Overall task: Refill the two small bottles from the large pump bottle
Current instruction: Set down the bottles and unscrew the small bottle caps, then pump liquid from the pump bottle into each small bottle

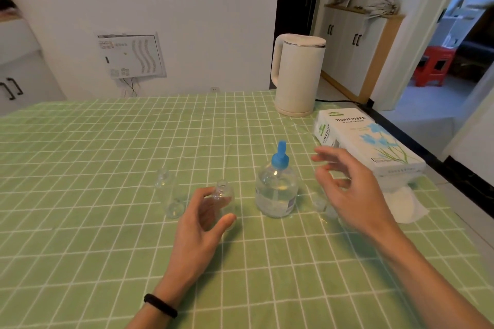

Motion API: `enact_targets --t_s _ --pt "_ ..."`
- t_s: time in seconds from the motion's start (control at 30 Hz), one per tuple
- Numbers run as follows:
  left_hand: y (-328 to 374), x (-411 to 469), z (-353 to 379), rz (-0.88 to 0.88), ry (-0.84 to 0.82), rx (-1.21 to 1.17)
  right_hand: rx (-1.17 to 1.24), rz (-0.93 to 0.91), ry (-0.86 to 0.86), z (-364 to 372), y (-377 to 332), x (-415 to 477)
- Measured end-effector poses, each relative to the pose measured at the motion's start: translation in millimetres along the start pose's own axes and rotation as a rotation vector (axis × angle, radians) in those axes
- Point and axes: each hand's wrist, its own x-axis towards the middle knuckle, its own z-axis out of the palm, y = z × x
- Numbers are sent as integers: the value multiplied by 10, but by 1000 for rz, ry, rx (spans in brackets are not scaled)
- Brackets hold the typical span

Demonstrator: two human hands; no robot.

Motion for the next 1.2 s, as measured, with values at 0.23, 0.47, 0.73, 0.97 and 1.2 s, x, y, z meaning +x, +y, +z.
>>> enact_targets --t_s 0.23,0.47,0.73,0.97,1.2 --pt "-49 -11 18 -16 32 -45 42 126 -582 298 -117 270" --pt "-93 0 15 -20 38 -68 -251 81 -179 603 -266 -179" --pt "-92 -20 9 -14 26 -55 -359 131 -165 664 -390 -369" --pt "-41 18 10 -2 29 -61 -106 237 -266 348 -594 57" --pt "299 188 -52 114 37 64 -73 165 -269 575 -921 727"
